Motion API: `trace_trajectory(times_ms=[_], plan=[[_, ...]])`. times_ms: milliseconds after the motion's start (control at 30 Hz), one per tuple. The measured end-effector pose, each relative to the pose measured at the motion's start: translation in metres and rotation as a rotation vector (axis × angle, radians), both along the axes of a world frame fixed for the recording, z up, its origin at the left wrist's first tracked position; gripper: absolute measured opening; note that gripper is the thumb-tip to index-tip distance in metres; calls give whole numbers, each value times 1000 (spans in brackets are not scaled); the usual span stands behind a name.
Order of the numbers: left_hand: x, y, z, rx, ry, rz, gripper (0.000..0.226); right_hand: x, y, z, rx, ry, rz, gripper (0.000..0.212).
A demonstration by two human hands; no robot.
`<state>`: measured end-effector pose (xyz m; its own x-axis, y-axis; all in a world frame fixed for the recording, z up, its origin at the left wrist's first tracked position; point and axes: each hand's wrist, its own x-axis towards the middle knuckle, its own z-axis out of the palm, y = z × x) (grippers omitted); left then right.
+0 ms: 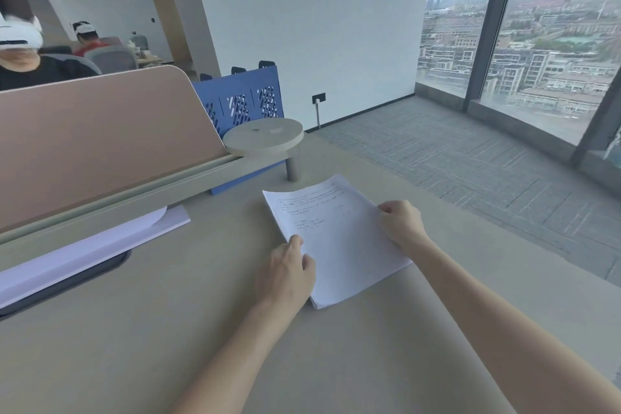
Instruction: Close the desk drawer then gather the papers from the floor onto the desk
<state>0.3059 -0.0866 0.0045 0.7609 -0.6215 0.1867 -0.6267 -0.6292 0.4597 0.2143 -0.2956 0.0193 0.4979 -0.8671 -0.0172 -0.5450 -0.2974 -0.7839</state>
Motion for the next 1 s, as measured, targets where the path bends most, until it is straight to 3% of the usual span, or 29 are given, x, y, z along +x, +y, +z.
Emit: trace_trajectory(times_ms=[133, 267, 333, 467, 1000], plan=[[10, -21, -6, 22, -119, -15, 29, 16, -24, -3, -100, 104, 43, 37], [16, -37, -10, 43, -226, -33, 25, 26, -37, -6, -190, 174, 48, 20], [19, -43, -11, 36, -254, -43, 22, 28, -38, -7, -266, 192, 69, 29], [23, -47, -14, 11, -273, -57, 21, 32, -39, -8, -368, 253, 104, 50], [20, -42, -9, 80, -311, -37, 36, 38, -25, -8, -659, 522, 137, 34]])
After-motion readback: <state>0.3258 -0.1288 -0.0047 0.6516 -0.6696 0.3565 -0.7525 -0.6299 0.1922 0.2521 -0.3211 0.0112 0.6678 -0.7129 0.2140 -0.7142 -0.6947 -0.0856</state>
